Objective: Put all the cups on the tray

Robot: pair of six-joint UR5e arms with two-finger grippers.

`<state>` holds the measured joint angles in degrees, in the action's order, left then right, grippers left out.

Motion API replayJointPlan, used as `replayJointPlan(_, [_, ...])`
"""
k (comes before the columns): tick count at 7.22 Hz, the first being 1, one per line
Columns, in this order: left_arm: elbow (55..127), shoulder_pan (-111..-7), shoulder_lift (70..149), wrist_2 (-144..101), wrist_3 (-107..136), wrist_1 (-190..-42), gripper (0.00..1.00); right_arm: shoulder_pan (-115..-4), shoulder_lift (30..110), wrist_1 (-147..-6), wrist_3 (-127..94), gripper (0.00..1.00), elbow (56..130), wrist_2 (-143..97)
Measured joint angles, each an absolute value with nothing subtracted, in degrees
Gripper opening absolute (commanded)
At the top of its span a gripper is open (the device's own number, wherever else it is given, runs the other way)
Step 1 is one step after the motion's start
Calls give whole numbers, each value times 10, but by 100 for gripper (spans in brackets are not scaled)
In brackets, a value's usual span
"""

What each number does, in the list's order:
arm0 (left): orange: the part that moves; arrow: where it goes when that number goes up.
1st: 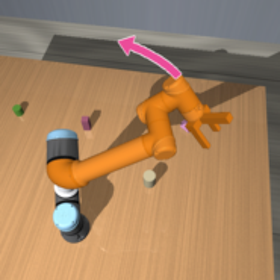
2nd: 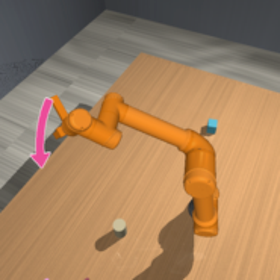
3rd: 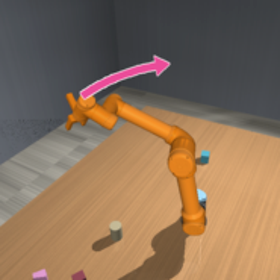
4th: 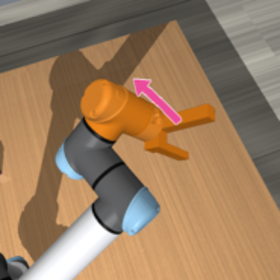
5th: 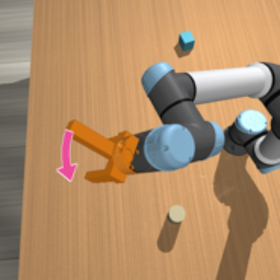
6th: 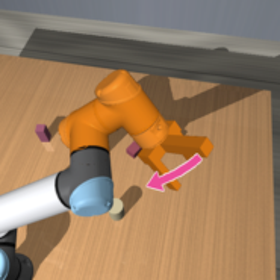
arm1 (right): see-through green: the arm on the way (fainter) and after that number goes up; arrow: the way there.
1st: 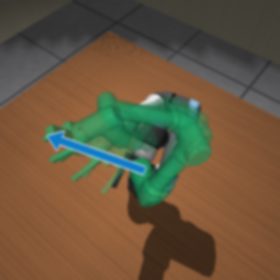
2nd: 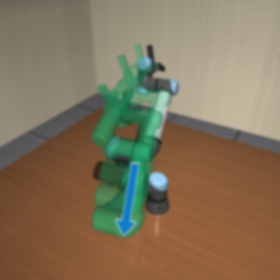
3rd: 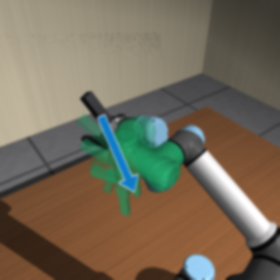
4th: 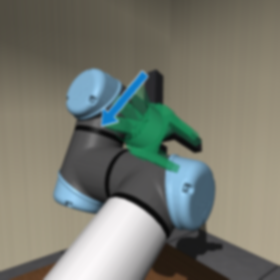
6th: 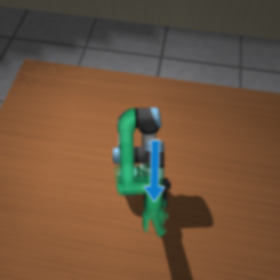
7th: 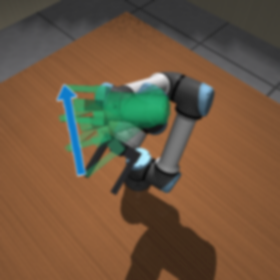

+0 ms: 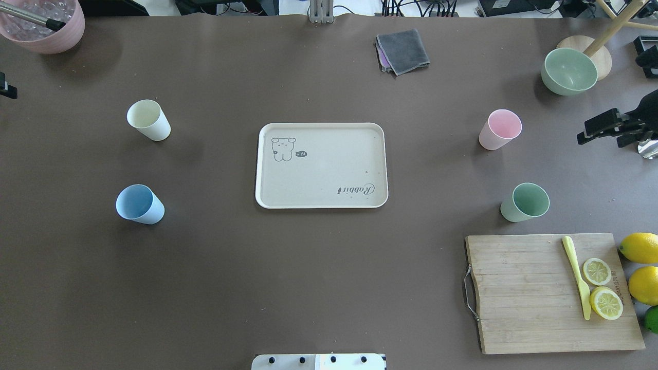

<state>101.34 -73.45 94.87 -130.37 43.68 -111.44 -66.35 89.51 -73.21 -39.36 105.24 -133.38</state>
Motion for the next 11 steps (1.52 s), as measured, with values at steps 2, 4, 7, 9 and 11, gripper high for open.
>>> replayJointPlan(2, [1034, -711, 947, -1301, 471, -1114, 98, -603, 914, -728, -439, 100, 1086, -1301])
replayJointPlan(4, [1040, -702, 946, -1300, 479, -1114, 98, -544, 920, -723, -474, 100, 1090, -1252])
replayJointPlan(7, [1043, -691, 945, -1299, 482, -1114, 98, -508, 922, -721, -490, 100, 1081, -1234])
replayJointPlan(9, [1052, -662, 945, -1298, 504, -1114, 98, -500, 923, -721, -492, 27, 1077, -1234])
replayJointPlan(11, [1060, -647, 944, -1297, 515, -1114, 98, -493, 920, -721, -493, 0, 1070, -1235])
